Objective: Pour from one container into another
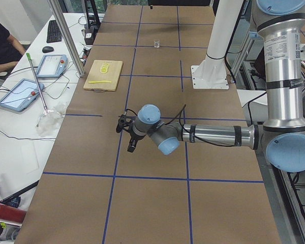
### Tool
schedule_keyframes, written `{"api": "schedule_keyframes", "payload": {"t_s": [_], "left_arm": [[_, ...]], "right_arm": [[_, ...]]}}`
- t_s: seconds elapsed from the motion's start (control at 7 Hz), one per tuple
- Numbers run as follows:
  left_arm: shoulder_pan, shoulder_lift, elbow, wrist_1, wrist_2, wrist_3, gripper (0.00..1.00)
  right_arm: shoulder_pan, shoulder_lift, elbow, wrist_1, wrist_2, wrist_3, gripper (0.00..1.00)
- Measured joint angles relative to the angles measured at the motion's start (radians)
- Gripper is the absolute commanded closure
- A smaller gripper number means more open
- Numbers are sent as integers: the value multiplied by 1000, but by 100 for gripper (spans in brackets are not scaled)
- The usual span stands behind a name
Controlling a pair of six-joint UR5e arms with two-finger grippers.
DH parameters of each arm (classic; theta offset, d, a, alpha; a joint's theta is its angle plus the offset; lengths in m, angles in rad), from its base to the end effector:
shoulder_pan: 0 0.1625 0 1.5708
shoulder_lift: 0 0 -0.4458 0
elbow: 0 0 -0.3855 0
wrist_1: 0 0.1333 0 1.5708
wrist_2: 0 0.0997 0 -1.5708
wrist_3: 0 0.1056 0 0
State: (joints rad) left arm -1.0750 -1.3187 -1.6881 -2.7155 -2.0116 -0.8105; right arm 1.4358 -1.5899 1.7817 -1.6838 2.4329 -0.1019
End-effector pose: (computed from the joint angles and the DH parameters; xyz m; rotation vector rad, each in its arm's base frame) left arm 0.1149 -0.3980 0.6124 0.5428 0.9210 -0.0616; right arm -0.0112 -0.4775 0.5954 0.0598 -0.8653 -0.2559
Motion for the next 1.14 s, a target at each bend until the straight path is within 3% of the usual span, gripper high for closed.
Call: {"api": "schedule_keyframes", "payload": {"t_s": [0.29,0.71,1.14], "left_arm": [[252,60,-43,-127,310,-197,0],[660,105,-122,-139,799,-422,1],[849,99,-150,-99,1157,-449,1]], "right_arm": [[0,-1,6,0,0,1,0],[0,-1,8,1,-3,2,0],[0,-2,8,0,-5,1,0]]}}
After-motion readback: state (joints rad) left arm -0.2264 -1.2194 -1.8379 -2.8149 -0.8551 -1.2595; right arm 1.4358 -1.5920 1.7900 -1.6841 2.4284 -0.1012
